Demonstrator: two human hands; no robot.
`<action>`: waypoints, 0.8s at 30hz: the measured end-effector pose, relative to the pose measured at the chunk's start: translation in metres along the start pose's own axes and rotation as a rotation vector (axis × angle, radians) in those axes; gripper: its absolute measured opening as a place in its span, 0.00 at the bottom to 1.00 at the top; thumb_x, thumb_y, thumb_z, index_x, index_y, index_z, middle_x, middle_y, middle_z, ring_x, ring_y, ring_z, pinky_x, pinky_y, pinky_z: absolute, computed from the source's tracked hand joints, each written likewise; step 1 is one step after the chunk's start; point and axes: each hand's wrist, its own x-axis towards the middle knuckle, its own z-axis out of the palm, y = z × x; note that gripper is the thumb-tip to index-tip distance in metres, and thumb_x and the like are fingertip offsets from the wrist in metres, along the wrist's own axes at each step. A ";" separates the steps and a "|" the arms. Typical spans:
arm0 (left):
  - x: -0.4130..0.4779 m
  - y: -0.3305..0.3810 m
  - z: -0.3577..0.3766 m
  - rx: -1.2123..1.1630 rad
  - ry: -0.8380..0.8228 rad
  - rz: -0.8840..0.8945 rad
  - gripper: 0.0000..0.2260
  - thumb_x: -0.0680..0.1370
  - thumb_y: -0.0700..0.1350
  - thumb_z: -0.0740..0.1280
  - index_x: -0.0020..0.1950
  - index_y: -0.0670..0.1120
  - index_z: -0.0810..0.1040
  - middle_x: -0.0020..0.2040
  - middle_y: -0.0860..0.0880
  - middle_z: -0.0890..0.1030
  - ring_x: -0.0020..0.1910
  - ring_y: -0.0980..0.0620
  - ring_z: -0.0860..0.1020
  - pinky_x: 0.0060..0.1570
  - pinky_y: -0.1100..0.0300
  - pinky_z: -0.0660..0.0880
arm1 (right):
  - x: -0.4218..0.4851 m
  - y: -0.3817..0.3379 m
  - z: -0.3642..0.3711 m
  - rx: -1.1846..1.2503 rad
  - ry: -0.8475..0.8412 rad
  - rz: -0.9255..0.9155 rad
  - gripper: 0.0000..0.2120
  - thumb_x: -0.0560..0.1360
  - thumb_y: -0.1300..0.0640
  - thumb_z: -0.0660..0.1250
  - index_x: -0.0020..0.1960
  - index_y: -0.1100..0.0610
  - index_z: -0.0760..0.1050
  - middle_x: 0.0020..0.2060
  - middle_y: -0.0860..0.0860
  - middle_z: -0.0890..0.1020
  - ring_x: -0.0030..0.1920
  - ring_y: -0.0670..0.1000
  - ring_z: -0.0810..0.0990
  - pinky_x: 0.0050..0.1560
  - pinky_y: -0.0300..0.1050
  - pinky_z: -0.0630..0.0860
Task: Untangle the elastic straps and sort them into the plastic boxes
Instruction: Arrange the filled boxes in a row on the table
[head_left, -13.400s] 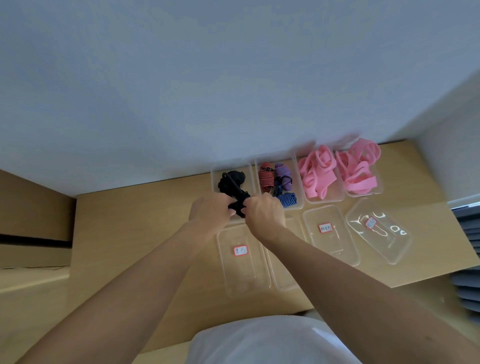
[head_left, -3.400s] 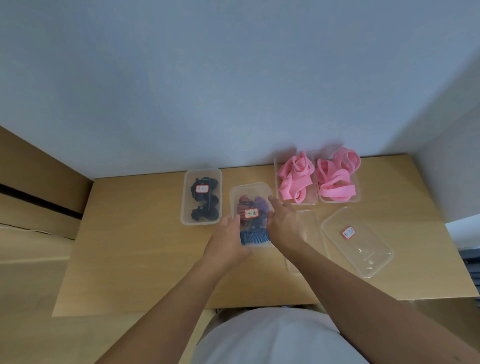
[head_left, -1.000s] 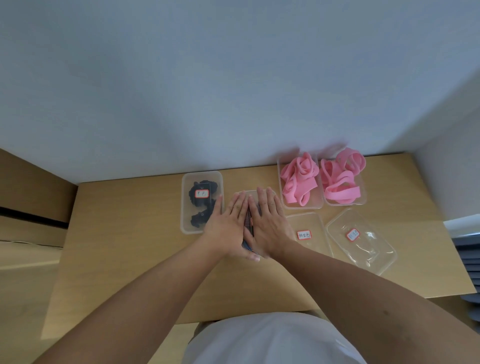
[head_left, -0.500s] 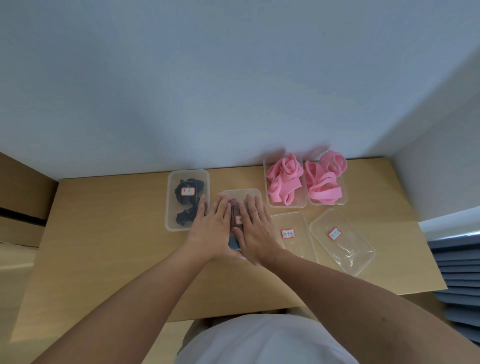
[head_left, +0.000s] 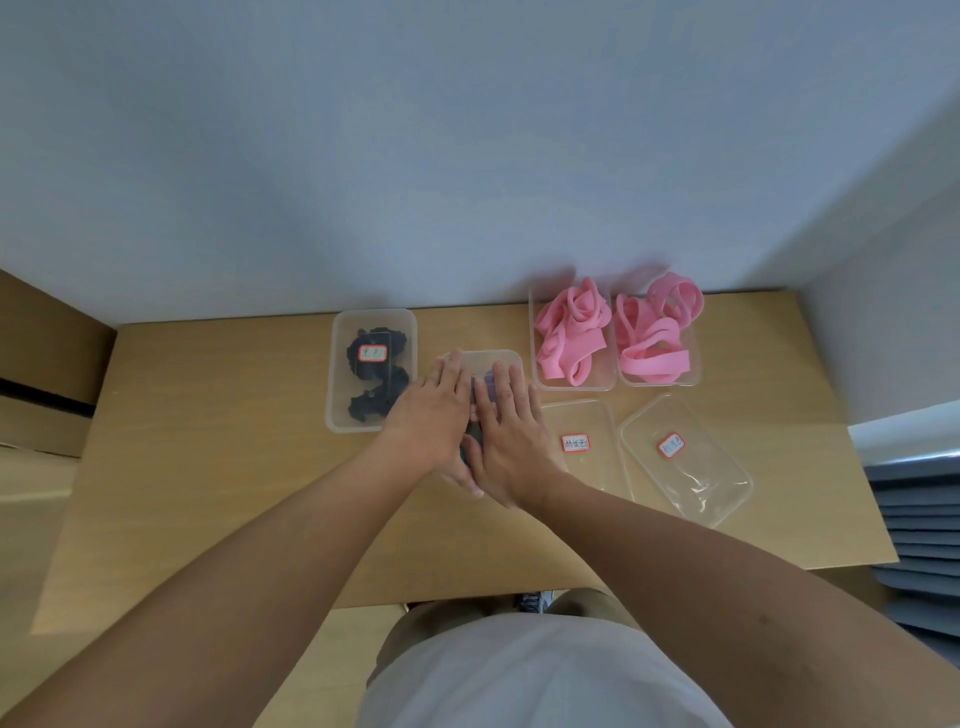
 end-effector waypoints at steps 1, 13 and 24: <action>0.002 0.002 -0.003 0.012 -0.014 -0.006 0.72 0.57 0.76 0.75 0.83 0.40 0.41 0.83 0.37 0.39 0.83 0.38 0.43 0.80 0.45 0.52 | 0.000 0.000 -0.001 -0.001 -0.007 -0.003 0.35 0.82 0.40 0.38 0.81 0.59 0.37 0.80 0.61 0.36 0.78 0.62 0.30 0.79 0.61 0.39; -0.025 0.016 0.021 -0.217 0.041 -0.076 0.45 0.81 0.60 0.64 0.83 0.39 0.40 0.83 0.39 0.37 0.83 0.42 0.42 0.80 0.51 0.41 | -0.022 0.009 0.013 0.072 0.047 -0.006 0.36 0.82 0.37 0.42 0.82 0.56 0.40 0.81 0.56 0.37 0.79 0.55 0.30 0.80 0.58 0.47; -0.045 0.043 0.057 -0.166 0.138 -0.152 0.28 0.87 0.51 0.52 0.82 0.38 0.50 0.83 0.38 0.47 0.83 0.41 0.47 0.79 0.53 0.41 | -0.025 0.020 -0.012 0.097 -0.067 -0.140 0.38 0.82 0.35 0.49 0.82 0.55 0.42 0.80 0.57 0.35 0.79 0.57 0.31 0.78 0.52 0.54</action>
